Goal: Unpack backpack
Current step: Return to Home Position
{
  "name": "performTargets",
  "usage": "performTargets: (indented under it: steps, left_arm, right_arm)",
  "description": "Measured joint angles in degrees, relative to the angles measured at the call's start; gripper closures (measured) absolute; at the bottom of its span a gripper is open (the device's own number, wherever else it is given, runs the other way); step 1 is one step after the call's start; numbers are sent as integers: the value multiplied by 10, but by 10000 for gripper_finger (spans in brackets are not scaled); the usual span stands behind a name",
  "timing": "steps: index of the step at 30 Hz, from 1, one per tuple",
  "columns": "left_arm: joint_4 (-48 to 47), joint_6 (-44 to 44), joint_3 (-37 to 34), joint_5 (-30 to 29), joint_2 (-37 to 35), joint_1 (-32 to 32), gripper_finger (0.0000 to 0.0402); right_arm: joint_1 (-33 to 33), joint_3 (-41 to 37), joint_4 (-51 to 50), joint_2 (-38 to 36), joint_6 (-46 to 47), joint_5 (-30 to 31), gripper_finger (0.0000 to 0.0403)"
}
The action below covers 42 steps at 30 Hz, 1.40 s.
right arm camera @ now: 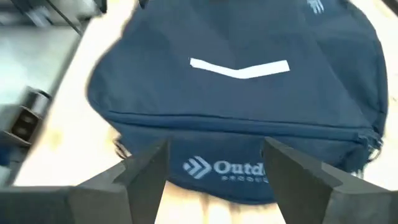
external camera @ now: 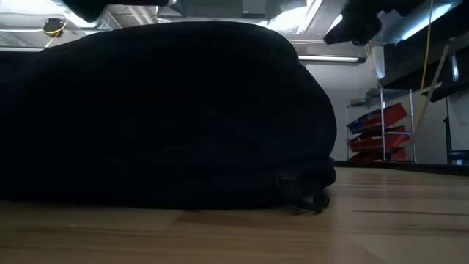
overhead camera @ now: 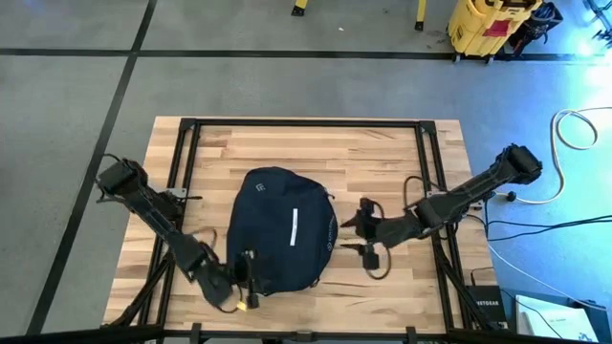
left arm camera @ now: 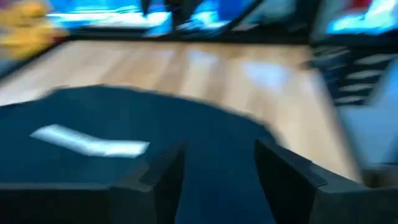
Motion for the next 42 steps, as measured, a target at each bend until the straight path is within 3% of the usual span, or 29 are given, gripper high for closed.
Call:
performTargets:
  steps: [2,4,7,11,17,25,31,35,42]
  left_arm:
    - [118,54,-57,50,-30,12,226]
    - [207,97,-112,61,-57,25,226]
    - [308,142,-187,76,-90,43,226]
    - [391,187,-265,149,-153,69,226]
    - [389,198,-344,233,-276,121,226]
    - [397,202,-431,272,-400,154,226]
    - [407,186,-492,280,-463,170,226]
    - [384,182,-505,283,-481,182,227]
    - [356,176,-505,354,-489,221,259]
  right_arm:
    - [9,-38,56,-31,1,0,165]
    - [12,-77,106,-68,-1,0,165]
    - [10,-132,164,-130,-2,-1,165]
    - [9,-185,174,-224,-18,-1,165]
    - [10,-249,179,-388,-37,16,165]
    - [10,-410,235,-589,-42,50,165]
    - [10,-468,199,-717,-45,42,166]
    - [10,-468,171,-718,-45,21,166]
    - [10,-468,166,-719,-73,-2,167]
